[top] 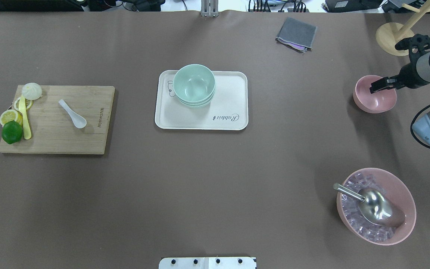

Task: Stack pink bowl on green and place spoon
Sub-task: 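Reach the right gripper to the pink bowl and grasp its rim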

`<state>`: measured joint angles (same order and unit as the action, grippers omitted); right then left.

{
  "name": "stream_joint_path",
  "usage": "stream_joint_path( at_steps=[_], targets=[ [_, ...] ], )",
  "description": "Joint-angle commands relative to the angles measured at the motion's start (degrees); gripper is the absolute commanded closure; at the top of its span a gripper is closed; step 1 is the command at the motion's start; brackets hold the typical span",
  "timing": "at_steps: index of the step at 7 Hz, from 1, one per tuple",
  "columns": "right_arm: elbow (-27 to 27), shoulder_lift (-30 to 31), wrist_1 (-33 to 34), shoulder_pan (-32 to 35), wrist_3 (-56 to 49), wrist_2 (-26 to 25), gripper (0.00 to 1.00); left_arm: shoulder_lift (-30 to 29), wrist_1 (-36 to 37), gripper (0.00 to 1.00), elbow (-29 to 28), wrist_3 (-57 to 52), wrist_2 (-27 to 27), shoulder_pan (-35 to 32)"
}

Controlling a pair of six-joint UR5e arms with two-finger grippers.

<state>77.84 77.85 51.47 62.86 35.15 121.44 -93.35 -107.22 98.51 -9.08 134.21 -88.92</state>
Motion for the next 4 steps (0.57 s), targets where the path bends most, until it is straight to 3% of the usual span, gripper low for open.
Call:
stream_joint_path(
  at_steps=[1,2,3,4],
  targets=[
    [-0.15,1.51,-0.58,0.07,1.33,-0.24,0.01,-0.08,0.0,0.02,0.1,0.03,0.0,0.06],
    [-0.06,2.12,-0.58,0.07,1.42,-0.24,0.14,-0.08,0.0,0.02,0.11,0.03,0.09,0.06],
    [0.11,2.39,-0.58,0.41,1.59,-0.16,0.55,-0.08,0.0,0.02,0.19,0.03,0.09,0.06],
    [0.38,2.39,-0.58,0.68,1.59,-0.07,0.87,-0.08,0.0,0.02,0.19,0.03,0.09,0.06]
  ],
)
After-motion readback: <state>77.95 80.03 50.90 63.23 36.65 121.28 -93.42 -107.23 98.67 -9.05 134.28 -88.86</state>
